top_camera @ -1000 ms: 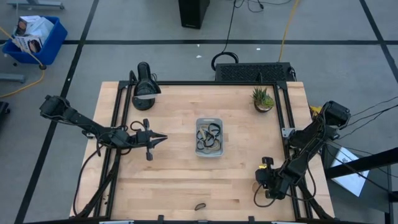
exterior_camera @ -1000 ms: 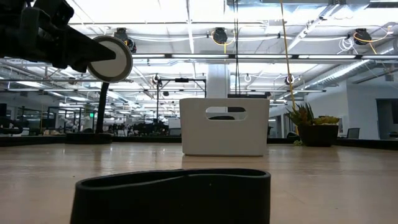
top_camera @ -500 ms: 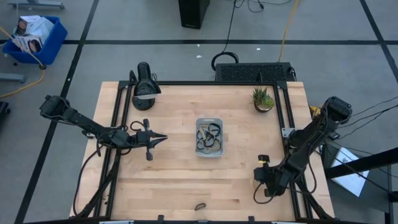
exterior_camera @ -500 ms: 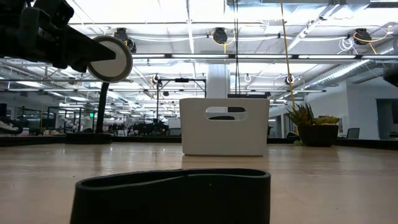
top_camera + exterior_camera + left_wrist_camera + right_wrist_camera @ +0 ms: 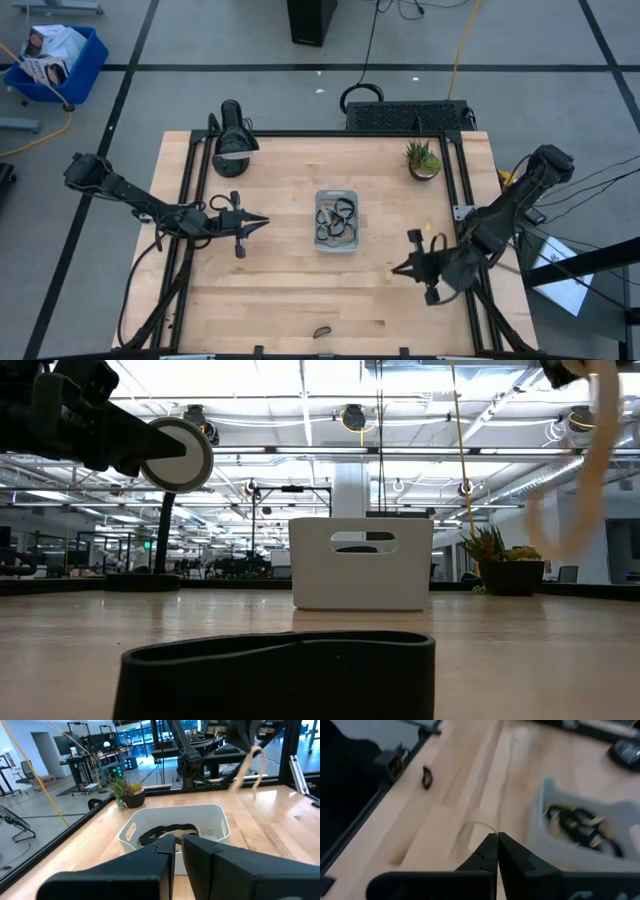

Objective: Pick and place rubber bands into bin
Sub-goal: Put the brown rubber band into the gray container

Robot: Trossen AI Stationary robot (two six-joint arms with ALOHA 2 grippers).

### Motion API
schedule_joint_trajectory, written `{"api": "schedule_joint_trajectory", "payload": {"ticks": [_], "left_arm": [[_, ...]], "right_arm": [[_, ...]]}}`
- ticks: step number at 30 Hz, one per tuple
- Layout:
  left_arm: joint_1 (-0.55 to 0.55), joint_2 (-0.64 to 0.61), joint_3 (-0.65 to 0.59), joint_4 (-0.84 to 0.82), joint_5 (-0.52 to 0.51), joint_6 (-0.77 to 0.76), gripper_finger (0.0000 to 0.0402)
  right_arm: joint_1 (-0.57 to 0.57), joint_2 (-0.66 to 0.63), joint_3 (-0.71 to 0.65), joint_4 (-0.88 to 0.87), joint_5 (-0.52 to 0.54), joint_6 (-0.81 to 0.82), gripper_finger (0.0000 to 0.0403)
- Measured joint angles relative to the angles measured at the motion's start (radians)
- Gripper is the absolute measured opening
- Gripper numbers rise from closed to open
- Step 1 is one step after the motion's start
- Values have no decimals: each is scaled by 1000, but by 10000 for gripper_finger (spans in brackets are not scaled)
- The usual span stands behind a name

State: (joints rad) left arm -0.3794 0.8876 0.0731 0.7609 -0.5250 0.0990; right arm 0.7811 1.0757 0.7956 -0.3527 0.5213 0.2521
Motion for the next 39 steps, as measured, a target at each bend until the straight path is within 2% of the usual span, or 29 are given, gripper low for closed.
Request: {"api": "schedule_joint_trajectory", "payload": {"ticks": [5,10,21,23,26,31,39], "left_arm": [[0,0,0,0,0,0,42],[0,0,0,-1,0,0,42],[0,0,0,-1,0,0,42],[0,0,0,-1,0,3,42],[0,0,0,-1,0,13,42],[0,0,0,-1,0,19,42],[0,0,0,-2,0,20,42]], "right_arm": [[-36,-72,0,11,5,-89,0],[-88,-75,-20,16,7,-115,0],[-242,-72,-143,223,-7,-198,0],[-288,-72,-143,285,-76,-240,0],[-367,-72,-138,397,-234,-320,0],[-512,-72,-134,530,-358,-405,0],[-726,4,-134,664,-548,-414,0]]}}
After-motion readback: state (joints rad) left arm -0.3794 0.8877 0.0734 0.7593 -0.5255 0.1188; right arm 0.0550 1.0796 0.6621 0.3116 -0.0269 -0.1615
